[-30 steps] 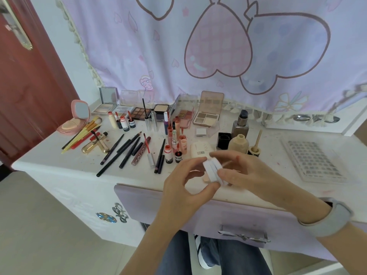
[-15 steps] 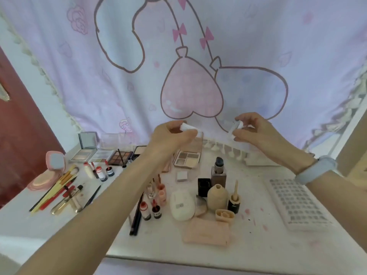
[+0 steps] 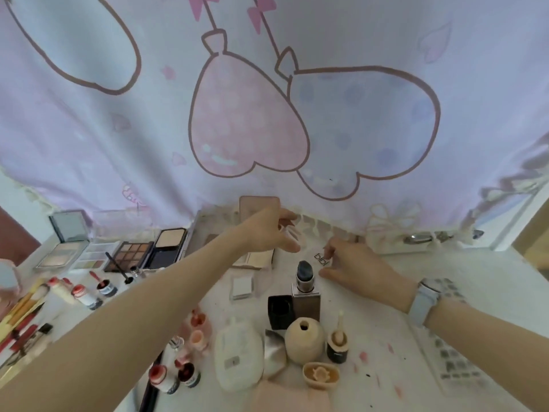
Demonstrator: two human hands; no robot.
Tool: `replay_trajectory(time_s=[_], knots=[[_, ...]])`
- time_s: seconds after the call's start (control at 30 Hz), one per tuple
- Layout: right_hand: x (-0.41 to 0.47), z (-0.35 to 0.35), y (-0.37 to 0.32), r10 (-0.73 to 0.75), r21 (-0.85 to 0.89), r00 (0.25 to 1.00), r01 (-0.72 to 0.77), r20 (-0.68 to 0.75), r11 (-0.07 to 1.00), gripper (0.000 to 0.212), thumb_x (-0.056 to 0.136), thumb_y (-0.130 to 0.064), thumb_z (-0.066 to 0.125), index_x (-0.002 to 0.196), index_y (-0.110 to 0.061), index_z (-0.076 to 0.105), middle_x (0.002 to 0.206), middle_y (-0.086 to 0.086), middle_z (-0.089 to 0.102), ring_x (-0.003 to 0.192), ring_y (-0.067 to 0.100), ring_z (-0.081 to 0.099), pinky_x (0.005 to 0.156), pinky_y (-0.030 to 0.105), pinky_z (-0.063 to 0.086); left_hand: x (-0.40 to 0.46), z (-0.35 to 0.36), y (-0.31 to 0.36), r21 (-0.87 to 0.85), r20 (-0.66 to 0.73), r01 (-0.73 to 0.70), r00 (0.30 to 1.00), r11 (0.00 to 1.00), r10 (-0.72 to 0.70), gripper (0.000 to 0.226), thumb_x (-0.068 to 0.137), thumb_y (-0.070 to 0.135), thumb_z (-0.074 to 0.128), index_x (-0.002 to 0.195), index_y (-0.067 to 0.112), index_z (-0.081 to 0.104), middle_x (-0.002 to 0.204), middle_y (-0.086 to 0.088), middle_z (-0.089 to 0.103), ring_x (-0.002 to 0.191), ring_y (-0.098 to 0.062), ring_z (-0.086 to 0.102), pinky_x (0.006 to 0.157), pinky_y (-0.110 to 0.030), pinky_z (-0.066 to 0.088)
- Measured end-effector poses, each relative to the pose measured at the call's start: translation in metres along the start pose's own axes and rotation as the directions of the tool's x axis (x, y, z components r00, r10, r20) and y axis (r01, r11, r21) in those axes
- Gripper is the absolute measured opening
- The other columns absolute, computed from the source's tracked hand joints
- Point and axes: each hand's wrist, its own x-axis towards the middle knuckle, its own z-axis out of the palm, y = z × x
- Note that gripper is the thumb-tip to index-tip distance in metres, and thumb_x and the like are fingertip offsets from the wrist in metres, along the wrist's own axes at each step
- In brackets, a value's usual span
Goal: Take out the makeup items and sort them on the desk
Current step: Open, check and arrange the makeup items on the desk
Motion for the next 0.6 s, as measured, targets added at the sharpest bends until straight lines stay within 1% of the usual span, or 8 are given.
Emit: replay_trajectory(time_s=[0.07,0.1,0.17,0.2,0.3,0.37,0.47,0.6], knots=[[-0.001,0.002,0.001,-0.003,-0.030,1.000,0.002,-0.024,1.000,0.038,0.080,-0.038,0.063,0.108,-0.020,0.046,0.107,0.005,0.064,0.103,0.027,0.055,0.075,0.029,0.036,0.004,0.006,-0.004,0.092,0.018,-0.028,0.999,0.995,0.026,0.075,0.071,0.017,0.077,0.137,0.009,0.041,0.130,-0.003,0.053,0.112,-0.013,0.051,0.098,-0.025,0.040],[-0.001,0.003,0.001,-0.008,-0.043,0.999,0.006,-0.036,0.999,0.041,0.080,-0.039,0.063,0.111,-0.021,0.044,0.109,0.005,0.063,0.103,0.028,0.056,0.075,0.030,0.037,0.005,0.008,-0.006,0.125,0.024,-0.033,0.999,0.992,0.030,0.075,0.071,0.017,0.076,0.137,0.010,0.041,0.131,-0.002,0.053,0.112,-0.012,0.050,0.097,-0.023,0.038],[-0.002,0.005,0.001,-0.011,-0.054,0.999,0.009,-0.051,0.999,0.047,0.081,-0.040,0.061,0.119,-0.022,0.041,0.118,0.003,0.061,0.105,0.028,0.057,0.080,0.031,0.040,0.007,0.011,-0.009,0.176,0.023,-0.037,0.999,0.984,0.033,0.075,0.072,0.016,0.076,0.138,0.010,0.040,0.132,-0.002,0.052,0.112,-0.011,0.049,0.092,-0.017,0.034],[-0.003,0.007,0.000,-0.011,-0.057,0.999,0.008,-0.052,0.998,0.049,0.082,-0.040,0.060,0.123,-0.023,0.039,0.121,0.002,0.059,0.108,0.027,0.055,0.082,0.031,0.040,0.008,0.011,-0.010,0.195,0.022,-0.038,0.999,0.980,0.034,0.075,0.073,0.017,0.076,0.138,0.011,0.039,0.132,-0.002,0.052,0.113,-0.012,0.049,0.091,-0.016,0.033],[-0.003,0.010,0.001,-0.013,-0.051,0.998,0.010,-0.057,0.999,0.054,0.084,-0.041,0.056,0.131,-0.022,0.037,0.130,0.001,0.050,0.116,0.025,0.049,0.088,0.032,0.040,0.009,0.013,-0.012,0.249,0.026,-0.031,0.999,0.968,0.025,0.078,0.074,0.020,0.075,0.140,0.014,0.035,0.135,-0.002,0.049,0.120,-0.016,0.047,0.095,-0.021,0.032],[-0.005,0.012,0.001,-0.010,-0.064,0.998,0.006,-0.065,0.998,0.055,0.085,-0.042,0.055,0.132,-0.021,0.038,0.131,0.002,0.044,0.116,0.025,0.048,0.086,0.033,0.042,0.011,0.015,-0.012,0.323,0.024,-0.034,0.999,0.946,0.028,0.078,0.075,0.023,0.074,0.141,0.017,0.032,0.136,0.000,0.049,0.121,-0.019,0.047,0.095,-0.024,0.031],[-0.006,0.012,-0.001,0.002,-0.098,0.998,-0.009,-0.070,0.995,0.054,0.085,-0.045,0.054,0.129,-0.017,0.040,0.126,0.004,0.043,0.109,0.026,0.051,0.078,0.034,0.044,0.012,0.020,-0.012,0.456,0.006,-0.024,1.000,0.890,0.025,0.073,0.077,0.032,0.070,0.139,0.022,0.033,0.132,0.004,0.053,0.121,-0.023,0.046,0.097,-0.035,0.027],[-0.003,0.011,-0.003,0.017,-0.121,0.998,-0.023,-0.053,0.992,0.052,0.085,-0.048,0.053,0.124,-0.015,0.043,0.122,0.004,0.044,0.106,0.027,0.051,0.071,0.032,0.039,0.013,0.023,-0.013,0.516,-0.034,-0.019,0.999,0.856,0.043,0.069,0.079,0.036,0.067,0.138,0.023,0.034,0.130,0.005,0.055,0.121,-0.023,0.045,0.099,-0.039,0.023]])
